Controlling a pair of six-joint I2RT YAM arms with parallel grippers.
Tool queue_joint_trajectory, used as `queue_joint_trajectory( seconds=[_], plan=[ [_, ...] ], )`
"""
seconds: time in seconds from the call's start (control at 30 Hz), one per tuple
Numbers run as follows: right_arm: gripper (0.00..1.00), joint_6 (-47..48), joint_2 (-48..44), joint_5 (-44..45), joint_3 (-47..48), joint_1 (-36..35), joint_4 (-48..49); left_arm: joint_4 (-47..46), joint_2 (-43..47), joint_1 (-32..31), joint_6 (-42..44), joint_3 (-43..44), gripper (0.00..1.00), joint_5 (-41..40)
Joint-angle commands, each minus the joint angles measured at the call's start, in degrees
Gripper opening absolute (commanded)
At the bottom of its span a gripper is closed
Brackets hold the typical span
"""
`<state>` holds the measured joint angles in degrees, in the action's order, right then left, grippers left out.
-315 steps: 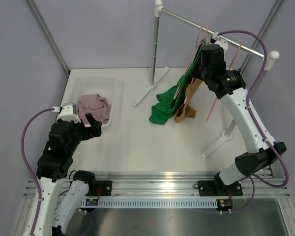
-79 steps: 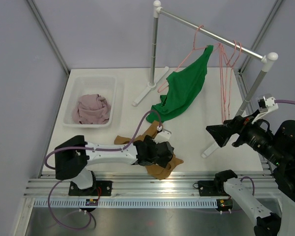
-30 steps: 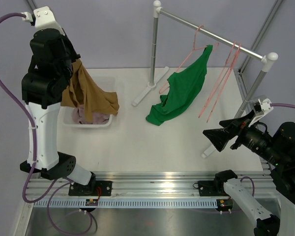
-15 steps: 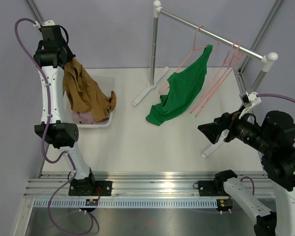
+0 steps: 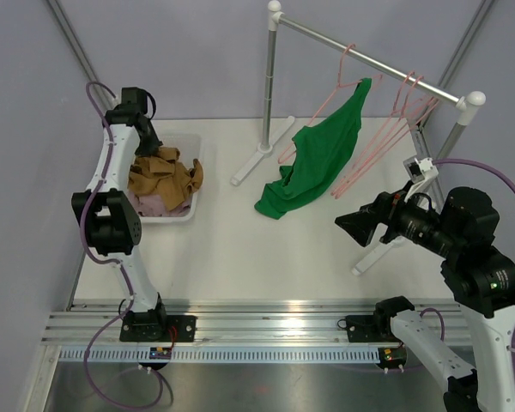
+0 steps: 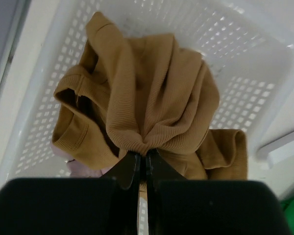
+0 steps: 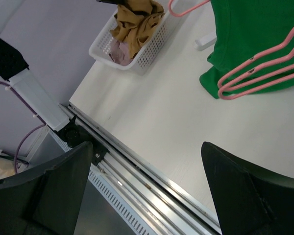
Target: Remove the tank top from the hanger
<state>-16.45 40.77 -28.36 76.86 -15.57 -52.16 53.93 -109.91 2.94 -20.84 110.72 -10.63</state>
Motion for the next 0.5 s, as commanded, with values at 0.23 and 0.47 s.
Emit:
queue_joint_trajectory(
  seconds=[0.23,0.47],
  plan=[
    [0.99,-2.63,0.45,-5.13,-2.95,0.28,5.85,5.75,-14.19,-0.56,2.03,5.12,0.09,10.28],
    [1.00,-0.78,-1.05,-3.72,-1.19,0.28,1.81,6.27,-16.22,-1.27,2.38,4.60,0.24,10.81]
  ],
)
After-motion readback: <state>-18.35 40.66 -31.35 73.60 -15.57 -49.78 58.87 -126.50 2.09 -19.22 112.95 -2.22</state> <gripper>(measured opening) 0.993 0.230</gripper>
